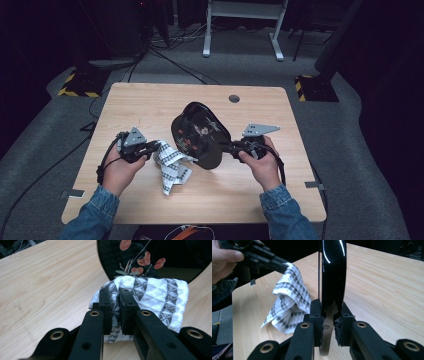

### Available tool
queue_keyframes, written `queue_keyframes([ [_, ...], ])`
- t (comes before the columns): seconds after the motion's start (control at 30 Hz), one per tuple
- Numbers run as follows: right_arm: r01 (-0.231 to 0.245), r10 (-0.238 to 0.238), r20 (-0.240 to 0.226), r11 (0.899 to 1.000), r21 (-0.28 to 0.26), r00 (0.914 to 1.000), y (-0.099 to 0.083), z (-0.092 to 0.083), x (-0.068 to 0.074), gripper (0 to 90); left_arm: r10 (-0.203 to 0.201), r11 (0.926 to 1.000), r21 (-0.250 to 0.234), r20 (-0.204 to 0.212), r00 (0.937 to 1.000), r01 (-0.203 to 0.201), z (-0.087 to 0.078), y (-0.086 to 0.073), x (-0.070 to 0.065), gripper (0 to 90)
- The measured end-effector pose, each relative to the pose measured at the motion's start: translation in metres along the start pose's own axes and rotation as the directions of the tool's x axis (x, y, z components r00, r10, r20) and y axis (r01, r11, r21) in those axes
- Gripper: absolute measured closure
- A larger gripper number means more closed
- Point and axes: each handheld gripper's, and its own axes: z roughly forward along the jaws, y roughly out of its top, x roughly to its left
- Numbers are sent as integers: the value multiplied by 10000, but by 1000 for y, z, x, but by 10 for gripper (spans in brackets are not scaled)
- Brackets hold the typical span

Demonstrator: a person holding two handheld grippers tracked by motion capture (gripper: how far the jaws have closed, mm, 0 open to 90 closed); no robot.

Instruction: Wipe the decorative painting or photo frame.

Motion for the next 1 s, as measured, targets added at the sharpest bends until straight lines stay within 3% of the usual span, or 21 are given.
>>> queue_keyframes([
  [0.17,18,-18,-5,10000,8,10000,0,0,0,791,-61,9997,225,-200,9998,66,-20,-7,8,822],
  [0.33,20,-20,0,10000,-10,10000,1,0,1,791,-490,9953,815,-351,9982,517,-32,-23,25,821],
  [0.43,46,-46,10,10000,-4,10000,1,1,1,790,-908,9889,1129,-563,9943,968,-31,-33,34,820],
  [0.57,48,-48,10,10000,-20,10000,1,1,1,790,-1277,9787,1564,-446,9908,1332,-23,-46,46,818],
  [0.7,23,-23,-11,10000,-15,10000,1,1,1,790,-1697,9646,1950,-559,9839,1775,-17,-58,56,817],
  [0.73,24,-24,-11,10000,-19,10000,1,1,1,790,-1697,9646,1950,-559,9839,1775,-17,-58,56,817],
  [0.77,20,-20,-19,10000,-20,10000,1,0,1,790,-1817,9590,2079,-704,9808,1926,-17,-63,60,818],
  [0.9,7,-7,-12,10000,-31,10000,0,0,1,790,-1971,9515,2243,-809,9770,2105,-16,-71,69,815],
  [1.0,6,-6,-3,10000,-30,10000,0,0,1,790,-2171,9506,2110,-722,9735,2276,-16,-74,72,775],
])
